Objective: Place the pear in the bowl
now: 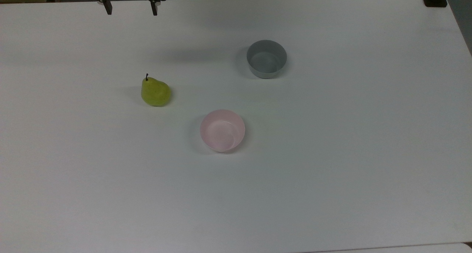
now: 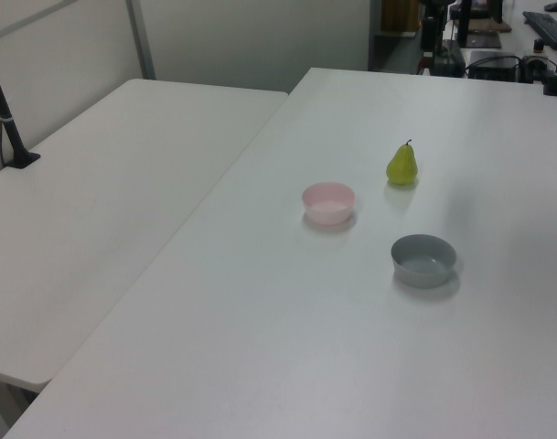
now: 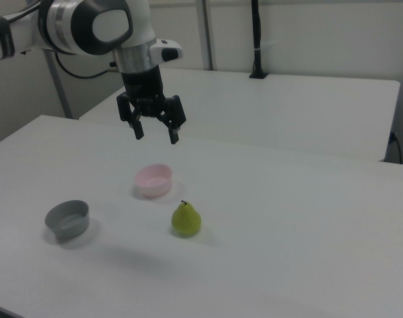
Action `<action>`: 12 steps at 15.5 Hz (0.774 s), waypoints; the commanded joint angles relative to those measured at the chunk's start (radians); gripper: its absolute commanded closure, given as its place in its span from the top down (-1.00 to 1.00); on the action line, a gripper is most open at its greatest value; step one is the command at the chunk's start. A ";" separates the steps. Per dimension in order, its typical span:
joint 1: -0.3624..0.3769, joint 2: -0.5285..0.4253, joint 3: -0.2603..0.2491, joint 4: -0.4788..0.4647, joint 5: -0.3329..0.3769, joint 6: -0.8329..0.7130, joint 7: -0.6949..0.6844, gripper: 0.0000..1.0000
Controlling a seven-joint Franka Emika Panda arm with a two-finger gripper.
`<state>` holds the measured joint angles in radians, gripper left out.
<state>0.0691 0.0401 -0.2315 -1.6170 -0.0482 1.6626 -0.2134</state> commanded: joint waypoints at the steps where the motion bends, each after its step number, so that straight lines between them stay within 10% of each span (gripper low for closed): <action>1: 0.015 -0.020 -0.008 -0.015 0.013 -0.029 0.000 1.00; 12: 0.015 -0.013 -0.006 -0.011 0.016 -0.018 -0.003 1.00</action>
<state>0.0713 0.0401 -0.2313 -1.6188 -0.0480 1.6588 -0.2138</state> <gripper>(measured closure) 0.000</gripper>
